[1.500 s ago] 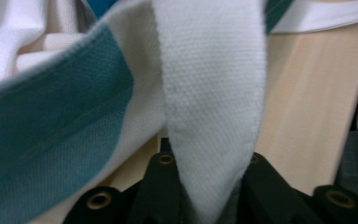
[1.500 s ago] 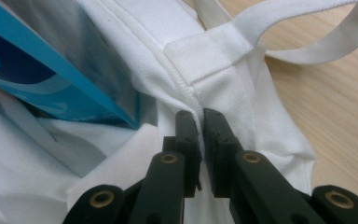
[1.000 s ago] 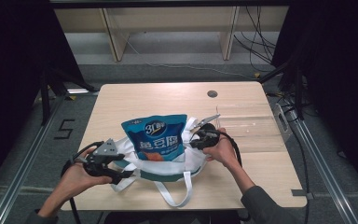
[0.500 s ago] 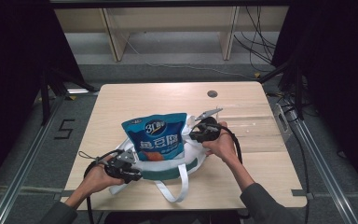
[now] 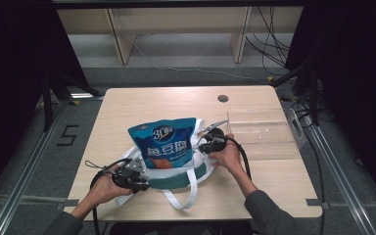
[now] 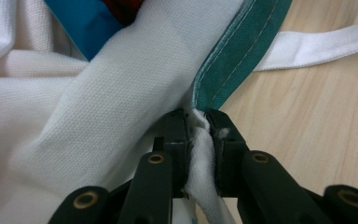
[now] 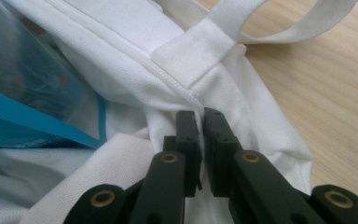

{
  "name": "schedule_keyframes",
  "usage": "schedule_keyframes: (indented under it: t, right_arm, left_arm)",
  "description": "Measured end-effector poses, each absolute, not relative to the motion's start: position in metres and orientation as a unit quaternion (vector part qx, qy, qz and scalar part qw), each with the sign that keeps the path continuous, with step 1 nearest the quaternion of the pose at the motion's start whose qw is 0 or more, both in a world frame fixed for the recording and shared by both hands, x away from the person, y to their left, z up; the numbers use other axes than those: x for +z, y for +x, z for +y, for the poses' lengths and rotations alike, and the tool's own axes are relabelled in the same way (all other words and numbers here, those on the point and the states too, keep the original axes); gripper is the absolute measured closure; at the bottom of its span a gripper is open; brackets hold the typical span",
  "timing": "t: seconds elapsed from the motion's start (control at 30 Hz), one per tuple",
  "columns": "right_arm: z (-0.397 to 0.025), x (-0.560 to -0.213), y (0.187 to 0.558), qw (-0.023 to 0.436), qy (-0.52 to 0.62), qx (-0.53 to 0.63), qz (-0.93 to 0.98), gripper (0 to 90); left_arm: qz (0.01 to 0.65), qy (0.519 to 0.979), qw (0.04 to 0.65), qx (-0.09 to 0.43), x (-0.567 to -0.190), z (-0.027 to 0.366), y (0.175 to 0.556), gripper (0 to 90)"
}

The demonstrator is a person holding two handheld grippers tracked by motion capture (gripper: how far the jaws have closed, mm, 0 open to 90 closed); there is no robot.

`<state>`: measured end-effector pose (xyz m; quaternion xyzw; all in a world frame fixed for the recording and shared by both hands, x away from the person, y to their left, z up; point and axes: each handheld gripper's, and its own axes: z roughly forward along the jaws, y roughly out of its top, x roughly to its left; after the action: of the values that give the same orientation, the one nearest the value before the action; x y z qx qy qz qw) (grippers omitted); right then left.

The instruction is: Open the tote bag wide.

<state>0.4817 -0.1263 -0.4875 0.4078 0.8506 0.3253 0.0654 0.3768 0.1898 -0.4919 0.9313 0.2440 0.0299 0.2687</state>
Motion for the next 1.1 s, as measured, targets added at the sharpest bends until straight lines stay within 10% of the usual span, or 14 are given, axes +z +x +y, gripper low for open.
schedule_keyframes:
  t: [0.6, 0.9, 1.1]
  right_arm:
    - [-0.141, -0.438, 0.474, 0.104, 0.374, 0.384, 0.838, 58.2]
    - [-0.162, -0.411, 0.467, 0.123, 0.374, 0.381, 0.836, 48.2]
    - [-0.162, -0.408, 0.460, 0.113, 0.365, 0.356, 0.853, 42.5]
  left_arm:
    - [0.272, 0.919, 0.285, 0.032, -0.493, 0.184, 0.381, 75.5]
    - [0.285, 0.907, 0.303, 0.062, -0.468, 0.185, 0.361, 36.2]
    - [0.304, 0.884, 0.345, 0.085, -0.443, 0.199, 0.349, 28.0]
